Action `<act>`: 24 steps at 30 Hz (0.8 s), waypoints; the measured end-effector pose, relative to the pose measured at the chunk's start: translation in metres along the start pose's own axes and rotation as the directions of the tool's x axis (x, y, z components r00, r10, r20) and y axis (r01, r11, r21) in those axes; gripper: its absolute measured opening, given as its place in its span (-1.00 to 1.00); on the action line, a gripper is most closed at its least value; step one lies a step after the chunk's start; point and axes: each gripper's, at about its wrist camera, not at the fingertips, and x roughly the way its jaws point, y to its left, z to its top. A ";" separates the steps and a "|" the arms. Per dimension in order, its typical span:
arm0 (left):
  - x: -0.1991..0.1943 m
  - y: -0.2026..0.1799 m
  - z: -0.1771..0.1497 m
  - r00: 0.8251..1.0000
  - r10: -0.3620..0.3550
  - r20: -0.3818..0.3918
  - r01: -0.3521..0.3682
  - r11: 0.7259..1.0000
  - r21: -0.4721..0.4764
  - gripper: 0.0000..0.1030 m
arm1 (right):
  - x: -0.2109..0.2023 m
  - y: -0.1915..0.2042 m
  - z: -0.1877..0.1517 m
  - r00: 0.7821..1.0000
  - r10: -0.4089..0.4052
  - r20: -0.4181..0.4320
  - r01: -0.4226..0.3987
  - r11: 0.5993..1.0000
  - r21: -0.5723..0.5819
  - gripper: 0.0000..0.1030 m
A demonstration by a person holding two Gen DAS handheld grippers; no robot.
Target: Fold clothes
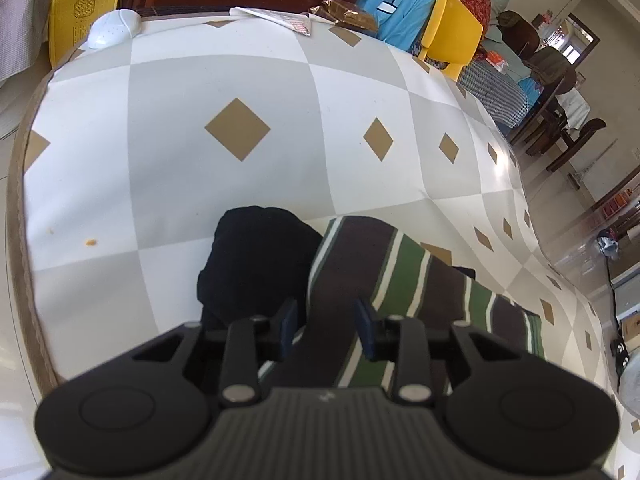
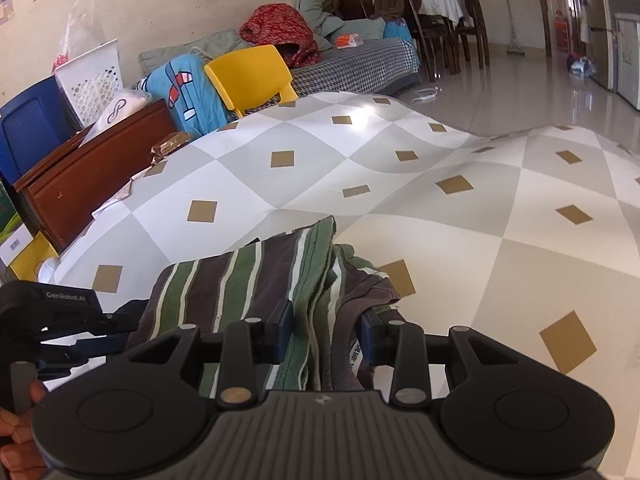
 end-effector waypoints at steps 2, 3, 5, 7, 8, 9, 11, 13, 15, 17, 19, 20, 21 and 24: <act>0.008 -0.002 -0.002 1.000 -0.006 -0.022 0.006 1.000 0.015 -0.30 | 0.003 -0.005 -0.001 1.000 0.014 -0.021 -0.014 0.999 0.032 -0.32; 0.013 -0.003 -0.004 0.999 -0.005 -0.035 0.006 1.000 0.021 -0.30 | 0.004 -0.006 -0.001 0.999 0.025 -0.028 -0.024 0.999 0.042 -0.31; 0.019 -0.004 -0.005 0.999 0.008 -0.040 -0.007 1.000 0.023 -0.20 | 0.008 -0.007 -0.003 0.998 0.041 -0.043 -0.039 0.998 0.052 -0.29; 0.024 -0.005 -0.006 0.999 0.007 -0.041 -0.005 1.000 0.026 -0.11 | 0.011 -0.006 -0.006 0.998 0.045 -0.048 -0.042 0.998 0.050 -0.29; 0.026 -0.006 -0.005 0.999 0.001 -0.042 0.000 1.000 0.028 -0.11 | 0.013 -0.006 -0.007 0.998 0.047 -0.051 -0.044 0.998 0.049 -0.29; 0.028 -0.006 -0.005 0.999 -0.005 -0.043 0.006 1.000 0.030 -0.11 | 0.015 -0.006 -0.008 0.997 0.049 -0.054 -0.046 0.998 0.048 -0.29; 0.032 -0.010 -0.006 0.999 -0.011 -0.043 0.012 0.999 0.042 -0.14 | 0.018 -0.006 -0.009 0.997 0.054 -0.062 -0.051 0.998 0.047 -0.29; 0.036 -0.013 -0.007 0.998 -0.022 -0.052 0.025 0.998 0.051 -0.31 | 0.021 -0.006 -0.010 0.996 0.059 -0.068 -0.056 0.998 0.042 -0.34; 0.037 -0.016 -0.008 0.998 -0.035 -0.054 0.039 0.997 0.060 -0.53 | 0.023 -0.005 -0.010 0.996 0.062 -0.068 -0.060 0.998 0.035 -0.54; 0.034 -0.020 -0.009 0.998 -0.052 -0.046 0.056 0.995 0.077 -0.69 | 0.022 -0.004 -0.010 0.996 0.064 -0.060 -0.063 0.998 0.025 -0.71; 0.027 -0.026 -0.009 0.998 -0.056 -0.021 0.058 0.993 0.103 -0.73 | 0.019 -0.002 -0.008 0.997 0.066 -0.047 -0.065 0.998 0.012 -0.77; 0.023 -0.028 -0.008 0.998 -0.059 -0.010 0.060 0.993 0.104 -0.74 | 0.017 -0.001 -0.007 0.997 0.067 -0.041 -0.066 0.998 0.006 -0.78; 0.018 -0.030 -0.008 0.998 -0.063 0.001 0.062 0.992 0.106 -0.74 | 0.015 0.001 -0.006 0.997 0.067 -0.034 -0.067 0.998 0.000 -0.78; 0.003 -0.036 -0.005 0.996 -0.083 0.031 0.079 0.990 0.117 -0.74 | 0.008 0.006 -0.001 0.997 0.082 -0.011 -0.082 0.997 -0.011 -0.79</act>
